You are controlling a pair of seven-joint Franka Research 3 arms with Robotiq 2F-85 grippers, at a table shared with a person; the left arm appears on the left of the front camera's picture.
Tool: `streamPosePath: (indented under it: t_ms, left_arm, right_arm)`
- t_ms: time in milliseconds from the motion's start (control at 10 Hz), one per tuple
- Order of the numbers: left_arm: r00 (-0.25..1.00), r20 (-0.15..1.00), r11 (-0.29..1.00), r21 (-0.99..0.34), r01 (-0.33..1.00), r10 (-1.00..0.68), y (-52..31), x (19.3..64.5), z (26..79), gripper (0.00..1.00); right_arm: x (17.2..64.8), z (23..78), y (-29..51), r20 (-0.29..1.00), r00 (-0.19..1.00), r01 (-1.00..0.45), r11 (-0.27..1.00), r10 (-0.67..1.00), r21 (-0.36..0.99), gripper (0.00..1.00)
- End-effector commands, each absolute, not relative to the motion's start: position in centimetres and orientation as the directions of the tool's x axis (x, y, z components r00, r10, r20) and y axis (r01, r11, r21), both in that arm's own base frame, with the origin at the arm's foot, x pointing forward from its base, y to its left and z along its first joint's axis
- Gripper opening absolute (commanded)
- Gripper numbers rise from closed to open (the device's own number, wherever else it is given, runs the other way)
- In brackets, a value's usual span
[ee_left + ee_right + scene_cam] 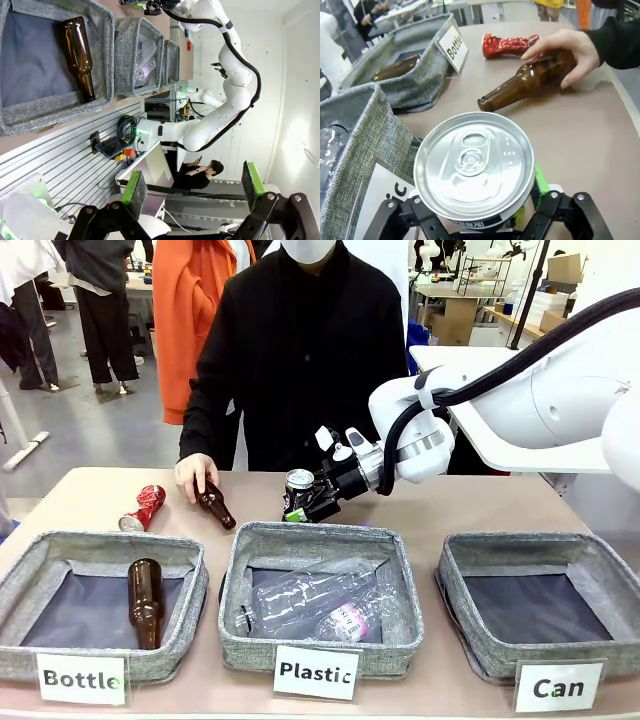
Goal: Sort the can waste into the basket.
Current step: Pick up the can waste from the table and place it in the right Fabric basket.
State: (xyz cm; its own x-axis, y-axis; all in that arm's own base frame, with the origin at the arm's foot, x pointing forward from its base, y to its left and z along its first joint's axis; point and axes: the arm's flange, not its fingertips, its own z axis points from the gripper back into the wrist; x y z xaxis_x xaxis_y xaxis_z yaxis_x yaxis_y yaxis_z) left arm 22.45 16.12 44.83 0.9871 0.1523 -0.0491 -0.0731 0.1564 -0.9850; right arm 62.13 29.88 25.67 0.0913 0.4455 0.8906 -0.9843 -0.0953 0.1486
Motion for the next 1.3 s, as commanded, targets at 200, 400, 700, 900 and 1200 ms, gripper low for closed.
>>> streamPosePath:
  t_ms: [200, 400, 700, 900, 1200]
  left_arm:
    - [0.987, -0.048, 0.14, -0.988, -0.07, 0.155, 16.1, 22.4, 45.3, 1.0]
    - [0.987, -0.048, 0.14, -0.988, -0.07, 0.155, 16.1, 22.4, 45.3, 1.0]
    - [0.987, -0.048, 0.14, -0.988, -0.07, 0.155, 16.1, 22.4, 45.3, 1.0]
    - [0.987, -0.005, 0.159, -0.987, -0.031, 0.16, 18.3, 19.9, 49.0, 1.0]
    - [0.971, 0.119, 0.202, -0.976, 0.076, 0.209, 22.5, 12.7, 55.7, 1.0]
  right_arm:
    - [62.6, 25.9, 30.1, 0.906, 0.082, -0.984, -0.109, 0.414, 0.139, 0.0]
    - [62.7, 26.2, 29.5, 0.91, 0.088, -0.986, -0.093, 0.405, 0.137, 0.08]
    - [62.2, 28.4, 26.7, 0.916, 0.077, -0.995, -0.035, 0.393, 0.099, 0.0]
    - [60.7, 32.9, 21.9, 0.896, 0.079, -0.996, 0.062, 0.437, 0.057, 0.0]
    - [56.3, 39.7, 14.2, 0.776, 0.164, -0.984, 0.156, 0.609, 0.085, 0.0]
